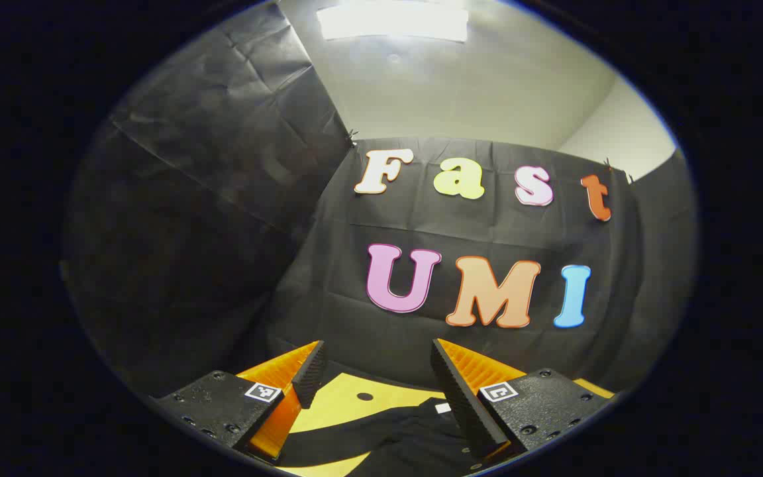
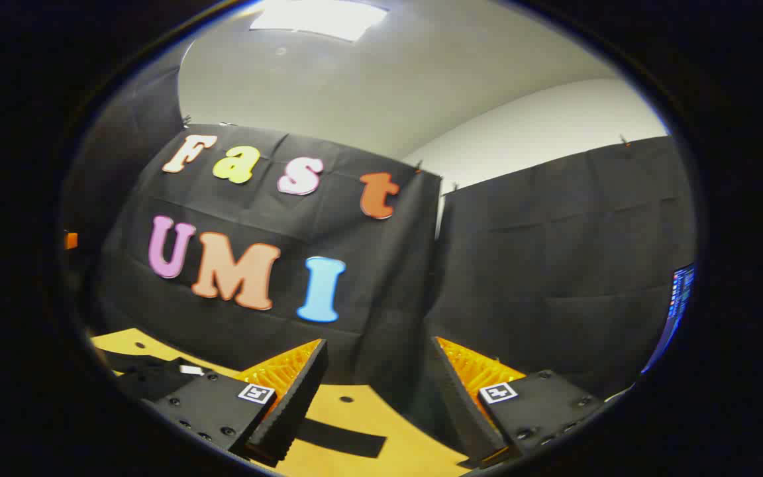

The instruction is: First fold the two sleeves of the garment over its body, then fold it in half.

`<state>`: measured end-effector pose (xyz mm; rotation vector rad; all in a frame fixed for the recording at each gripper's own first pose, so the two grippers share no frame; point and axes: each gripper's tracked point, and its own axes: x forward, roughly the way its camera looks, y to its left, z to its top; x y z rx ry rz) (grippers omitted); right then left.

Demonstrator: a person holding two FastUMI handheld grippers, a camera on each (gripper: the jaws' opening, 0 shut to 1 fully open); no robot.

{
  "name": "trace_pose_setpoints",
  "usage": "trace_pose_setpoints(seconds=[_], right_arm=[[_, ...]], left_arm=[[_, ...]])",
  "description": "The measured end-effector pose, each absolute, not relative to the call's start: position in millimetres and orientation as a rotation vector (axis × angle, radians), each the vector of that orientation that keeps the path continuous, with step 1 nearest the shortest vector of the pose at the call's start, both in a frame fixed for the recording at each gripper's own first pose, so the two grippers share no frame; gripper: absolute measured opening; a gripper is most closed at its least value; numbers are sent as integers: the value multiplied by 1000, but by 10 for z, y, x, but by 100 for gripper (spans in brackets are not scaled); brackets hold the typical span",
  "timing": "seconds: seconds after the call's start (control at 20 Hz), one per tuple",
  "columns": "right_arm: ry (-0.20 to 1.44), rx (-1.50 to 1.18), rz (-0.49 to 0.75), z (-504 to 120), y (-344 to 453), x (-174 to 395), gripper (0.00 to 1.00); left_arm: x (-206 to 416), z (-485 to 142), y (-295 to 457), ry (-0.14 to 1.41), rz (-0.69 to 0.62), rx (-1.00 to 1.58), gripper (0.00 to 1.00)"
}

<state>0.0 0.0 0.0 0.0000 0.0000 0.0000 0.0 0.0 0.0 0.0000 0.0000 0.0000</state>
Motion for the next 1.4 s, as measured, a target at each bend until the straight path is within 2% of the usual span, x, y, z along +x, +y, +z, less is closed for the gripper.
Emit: trace_pose_setpoints(seconds=[0.1, 0.3, 0.35, 0.4, 0.45, 0.8, 1.2, 1.35, 1.4], right_arm=[[73, -12, 67, -195, 287, 146, 100], [72, -10, 133, -239, 606, 169, 98], [73, -4, 143, -235, 646, 179, 100], [76, 5, 157, -242, 707, 180, 98], [84, 14, 161, -267, 707, 203, 100], [158, 93, 126, -460, 587, 232, 100], [215, 92, 144, -634, 621, 94, 98], [226, 86, 136, -685, 590, 48, 100], [230, 92, 132, -700, 589, 39, 98]], left_arm=[[-103, -93, -41, 27, -22, 29, 92], [-96, -63, -8, -1, -20, -22, 92], [-73, -92, 19, 3, -10, -41, 92], [-63, -140, 20, 12, -4, -53, 92], [-61, -197, 32, 28, 2, -52, 92], [-47, -229, 56, 52, -11, 46, 92], [-44, -267, -20, 80, -44, 58, 92], [-90, -344, 88, 107, -13, 78, 92], [-91, -367, 105, 114, -1, 84, 92]])
